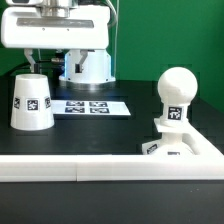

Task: Assemble lamp

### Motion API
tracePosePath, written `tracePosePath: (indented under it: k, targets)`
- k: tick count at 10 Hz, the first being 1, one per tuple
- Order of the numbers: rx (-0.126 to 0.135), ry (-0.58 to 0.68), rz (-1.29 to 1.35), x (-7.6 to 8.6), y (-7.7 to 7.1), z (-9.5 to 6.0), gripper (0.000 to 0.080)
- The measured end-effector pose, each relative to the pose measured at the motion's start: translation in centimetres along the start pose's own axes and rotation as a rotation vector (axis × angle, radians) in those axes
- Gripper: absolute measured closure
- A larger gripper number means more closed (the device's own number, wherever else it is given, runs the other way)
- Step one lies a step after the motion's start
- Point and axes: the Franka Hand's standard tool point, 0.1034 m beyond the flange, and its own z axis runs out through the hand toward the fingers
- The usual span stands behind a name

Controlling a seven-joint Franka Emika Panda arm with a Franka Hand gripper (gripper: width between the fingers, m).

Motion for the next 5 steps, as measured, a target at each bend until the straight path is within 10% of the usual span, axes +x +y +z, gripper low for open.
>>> tracePosePath:
  k: [5]
  targets:
    - [-0.023,-0.018,-0.053,-0.8,1.2,2.4,0.0100]
